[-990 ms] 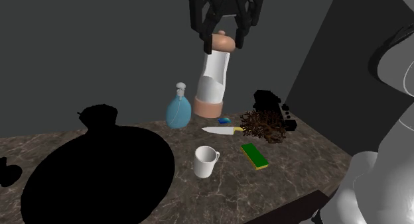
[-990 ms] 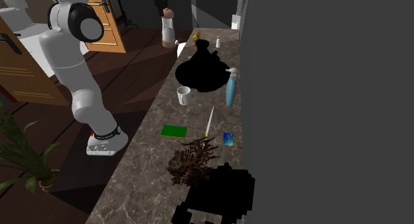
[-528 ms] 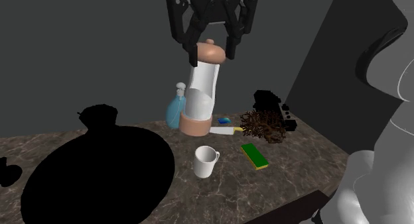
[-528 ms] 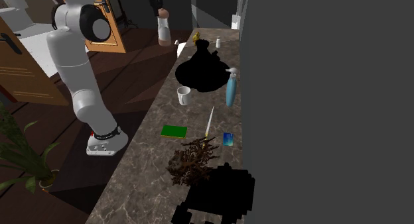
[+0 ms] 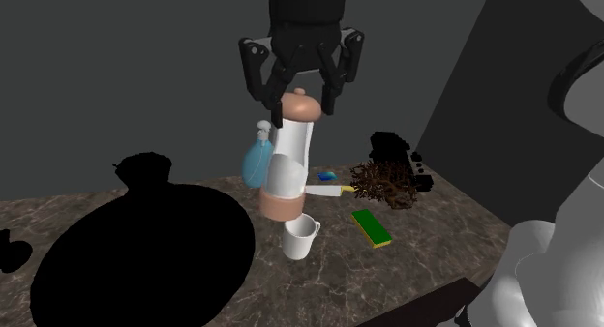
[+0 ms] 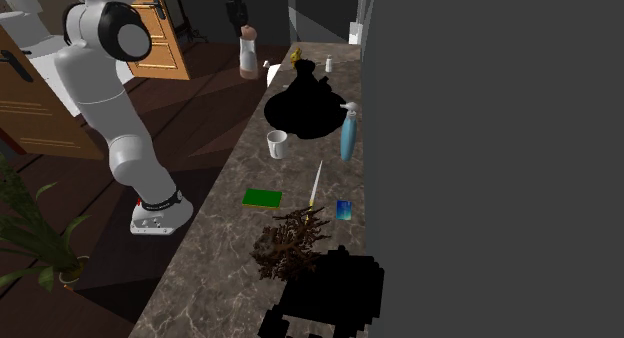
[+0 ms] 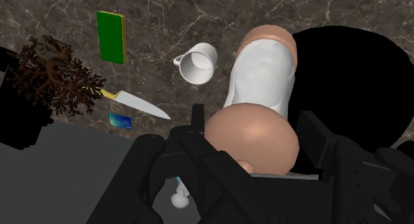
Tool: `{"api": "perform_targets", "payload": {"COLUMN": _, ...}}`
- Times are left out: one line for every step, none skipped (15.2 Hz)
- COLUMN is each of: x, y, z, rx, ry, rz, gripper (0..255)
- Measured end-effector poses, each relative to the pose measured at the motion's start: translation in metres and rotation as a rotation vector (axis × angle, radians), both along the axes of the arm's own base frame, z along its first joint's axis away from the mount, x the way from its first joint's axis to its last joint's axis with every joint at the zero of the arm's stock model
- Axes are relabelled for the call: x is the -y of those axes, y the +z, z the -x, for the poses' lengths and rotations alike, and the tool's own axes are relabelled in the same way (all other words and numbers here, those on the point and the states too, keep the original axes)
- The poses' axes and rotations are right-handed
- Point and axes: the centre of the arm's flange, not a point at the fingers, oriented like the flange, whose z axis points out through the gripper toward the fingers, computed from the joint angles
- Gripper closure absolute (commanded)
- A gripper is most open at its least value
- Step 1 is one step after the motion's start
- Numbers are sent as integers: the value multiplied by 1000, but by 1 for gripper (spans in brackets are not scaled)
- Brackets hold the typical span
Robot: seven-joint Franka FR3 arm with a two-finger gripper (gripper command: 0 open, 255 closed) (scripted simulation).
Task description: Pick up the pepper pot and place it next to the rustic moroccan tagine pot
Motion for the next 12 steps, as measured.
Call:
{"api": "perform_targets", "payload": {"x": -1, "y": -5, "z": 0, "rx": 0, "ry": 0, "rz": 0, "gripper": 255}}
{"api": "perform_targets", "payload": {"x": -2, "y": -10, "z": 0, "rx": 0, "ry": 0, "rz": 0, "gripper": 255}}
{"api": "perform_targets", "payload": {"x": -1, "y": -17, "z": -1, "rx": 0, "ry": 0, "rz": 0, "gripper": 255}}
{"api": "perform_targets", "payload": {"x": 0, "y": -22, "z": -1, "rx": 0, "ry": 0, "rz": 0, "gripper": 255}}
{"api": "perform_targets", "payload": {"x": -1, "y": -28, "z": 0, "rx": 0, "ry": 0, "rz": 0, "gripper": 255}}
{"api": "perform_targets", "payload": {"x": 0, "y": -33, "z": 1, "rx": 0, "ry": 0, "rz": 0, "gripper": 255}}
{"api": "perform_targets", "payload": {"x": 0, "y": -39, "z": 0, "rx": 0, "ry": 0, "rz": 0, "gripper": 255}}
{"api": "perform_targets", "payload": {"x": 1, "y": -44, "z": -1, "rx": 0, "ry": 0, "rz": 0, "gripper": 255}}
{"api": "perform_targets", "payload": {"x": 1, "y": -48, "z": 0, "rx": 0, "ry": 0, "rz": 0, "gripper": 255}}
{"api": "perform_targets", "payload": {"x": 1, "y": -54, "z": -1, "rx": 0, "ry": 0, "rz": 0, "gripper": 255}}
{"api": "perform_targets", "payload": {"x": -1, "y": -58, "z": -1, "rx": 0, "ry": 0, "rz": 0, "gripper": 255}}
{"api": "perform_targets", "payload": {"x": 0, "y": -64, "z": 0, "rx": 0, "ry": 0, "rz": 0, "gripper": 255}}
